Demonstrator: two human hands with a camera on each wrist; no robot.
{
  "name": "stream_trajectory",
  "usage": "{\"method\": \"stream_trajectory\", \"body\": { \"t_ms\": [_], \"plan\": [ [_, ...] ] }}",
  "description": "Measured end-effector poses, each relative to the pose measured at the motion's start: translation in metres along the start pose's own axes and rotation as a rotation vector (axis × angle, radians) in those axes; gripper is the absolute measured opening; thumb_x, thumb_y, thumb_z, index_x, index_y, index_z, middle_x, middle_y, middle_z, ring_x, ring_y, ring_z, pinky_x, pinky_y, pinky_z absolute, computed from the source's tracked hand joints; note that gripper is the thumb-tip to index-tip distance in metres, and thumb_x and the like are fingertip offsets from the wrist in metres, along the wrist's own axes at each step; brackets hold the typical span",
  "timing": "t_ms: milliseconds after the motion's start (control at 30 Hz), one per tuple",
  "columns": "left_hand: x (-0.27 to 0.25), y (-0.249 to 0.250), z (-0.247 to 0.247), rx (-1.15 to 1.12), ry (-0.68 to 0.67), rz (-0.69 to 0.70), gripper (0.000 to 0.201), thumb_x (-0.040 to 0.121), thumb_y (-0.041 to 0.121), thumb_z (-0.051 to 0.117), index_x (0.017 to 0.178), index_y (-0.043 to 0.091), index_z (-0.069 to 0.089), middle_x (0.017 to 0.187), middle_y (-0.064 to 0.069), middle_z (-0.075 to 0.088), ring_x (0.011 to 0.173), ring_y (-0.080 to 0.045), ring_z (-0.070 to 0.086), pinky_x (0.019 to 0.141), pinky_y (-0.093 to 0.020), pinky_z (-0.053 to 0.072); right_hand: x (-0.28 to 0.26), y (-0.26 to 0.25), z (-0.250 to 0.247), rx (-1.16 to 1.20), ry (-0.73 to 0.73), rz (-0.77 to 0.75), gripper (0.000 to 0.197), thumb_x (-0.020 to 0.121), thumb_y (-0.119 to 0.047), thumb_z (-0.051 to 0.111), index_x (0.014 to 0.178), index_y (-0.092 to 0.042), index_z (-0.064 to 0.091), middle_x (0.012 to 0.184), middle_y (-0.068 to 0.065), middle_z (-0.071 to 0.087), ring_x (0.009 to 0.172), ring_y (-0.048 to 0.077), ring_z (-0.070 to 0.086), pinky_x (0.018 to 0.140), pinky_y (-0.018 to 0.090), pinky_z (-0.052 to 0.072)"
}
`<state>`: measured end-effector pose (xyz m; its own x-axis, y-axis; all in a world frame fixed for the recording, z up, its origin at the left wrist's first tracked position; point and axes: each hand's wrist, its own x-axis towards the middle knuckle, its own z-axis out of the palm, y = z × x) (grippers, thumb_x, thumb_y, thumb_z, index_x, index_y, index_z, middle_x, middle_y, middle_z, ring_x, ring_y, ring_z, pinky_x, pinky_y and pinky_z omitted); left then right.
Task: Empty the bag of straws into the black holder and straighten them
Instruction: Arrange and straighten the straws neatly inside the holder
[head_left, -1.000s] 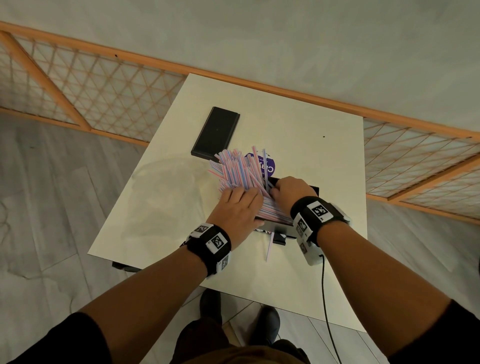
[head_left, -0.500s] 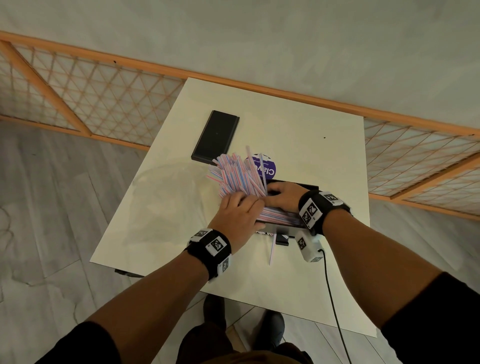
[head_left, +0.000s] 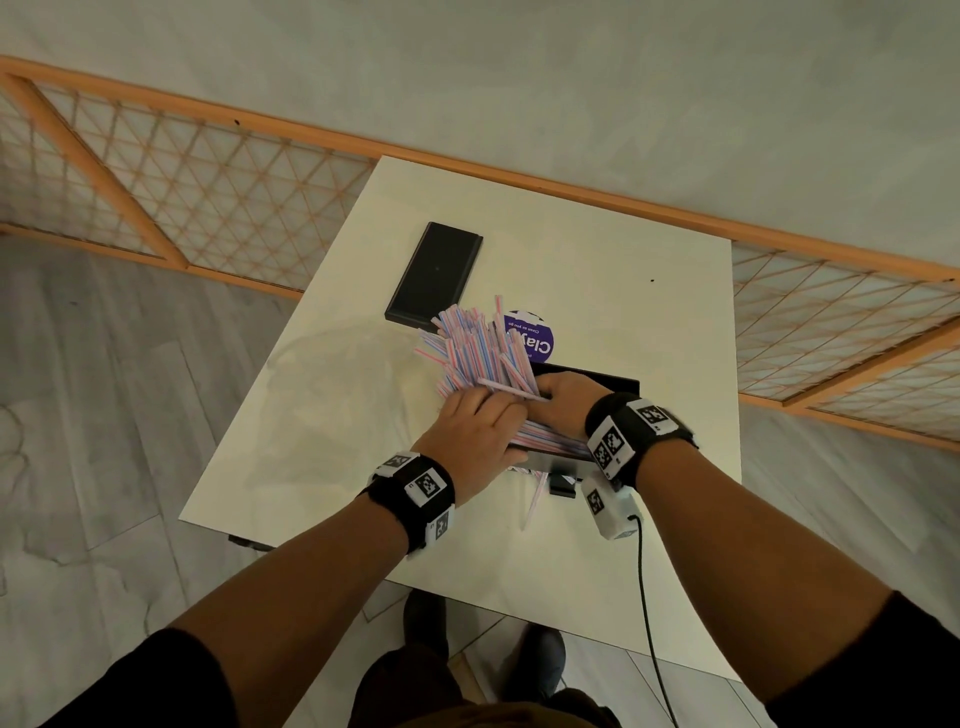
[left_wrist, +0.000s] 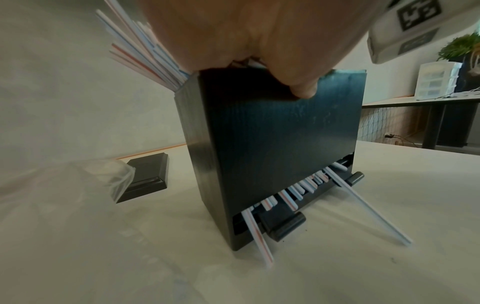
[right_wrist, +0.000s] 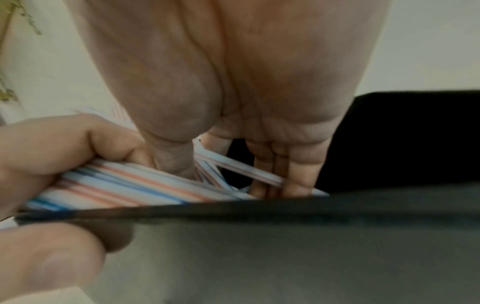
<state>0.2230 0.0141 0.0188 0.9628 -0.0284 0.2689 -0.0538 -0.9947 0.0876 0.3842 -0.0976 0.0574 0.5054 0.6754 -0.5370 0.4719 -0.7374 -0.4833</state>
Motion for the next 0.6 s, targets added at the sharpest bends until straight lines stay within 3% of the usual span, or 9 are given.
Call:
{"method": "stream_trajectory", "body": {
  "t_ms": [133,267,367,433,533,600],
  "plan": [
    [0.0,-0.001,0.001,0.004,-0.01,-0.006,0.046,0.083,0.053,0.068,0.114,0.018,0.067,0.109,-0.003,0.066,0.101,-0.029,0.06,0.089,-0.042,0.05,0.002,-0.008,0.0,-0.144,0.04,0.017,0.017,0.094,-0.044,0.056,0.094,-0.031,0.066,0.089,-0.004,0.066,0.09,0.019,0.064,0.085,0.034,0.054],
    [-0.001,-0.001,0.001,-0.021,0.007,0.004,0.047,0.081,0.05,0.075,0.113,0.017,0.066,0.111,-0.003,0.066,0.098,-0.029,0.06,0.087,-0.042,0.05,0.002,-0.013,0.003,-0.291,0.093,-0.001,0.022,0.096,-0.036,0.047,0.077,-0.031,0.056,0.09,-0.002,0.066,0.087,0.022,0.063,0.081,0.032,0.051],
    [0.0,-0.002,0.0,-0.05,0.02,0.002,0.045,0.08,0.048,0.076,0.111,0.017,0.065,0.11,-0.003,0.065,0.095,-0.028,0.059,0.085,-0.041,0.049,-0.001,-0.013,0.007,-0.191,0.172,-0.083,0.019,0.097,-0.035,0.05,0.105,-0.032,0.067,0.097,-0.004,0.069,0.089,0.019,0.062,0.086,0.031,0.05],
    [-0.001,-0.003,-0.001,-0.056,0.02,0.004,0.045,0.08,0.047,0.078,0.11,0.017,0.064,0.108,-0.003,0.064,0.094,-0.028,0.059,0.084,-0.041,0.05,-0.003,-0.011,0.01,-0.047,0.183,-0.13,0.028,0.095,-0.031,0.055,0.121,-0.029,0.065,0.106,-0.005,0.07,0.093,0.016,0.062,0.092,0.031,0.05],
    [-0.001,-0.005,-0.001,-0.047,0.014,0.017,0.044,0.081,0.048,0.075,0.11,0.017,0.063,0.109,-0.003,0.064,0.095,-0.027,0.058,0.084,-0.04,0.05,-0.004,-0.003,0.01,0.215,0.121,-0.15,0.041,0.087,-0.031,0.066,0.128,-0.026,0.061,0.114,-0.005,0.071,0.103,0.014,0.067,0.099,0.037,0.053],
    [-0.002,-0.005,0.0,-0.046,0.001,0.015,0.045,0.084,0.05,0.068,0.113,0.017,0.062,0.114,-0.004,0.063,0.098,-0.027,0.058,0.087,-0.04,0.049,-0.003,-0.003,0.006,0.235,0.079,-0.154,0.038,0.086,-0.032,0.068,0.123,-0.027,0.062,0.11,-0.005,0.072,0.102,0.014,0.067,0.098,0.039,0.053]
  ]
}}
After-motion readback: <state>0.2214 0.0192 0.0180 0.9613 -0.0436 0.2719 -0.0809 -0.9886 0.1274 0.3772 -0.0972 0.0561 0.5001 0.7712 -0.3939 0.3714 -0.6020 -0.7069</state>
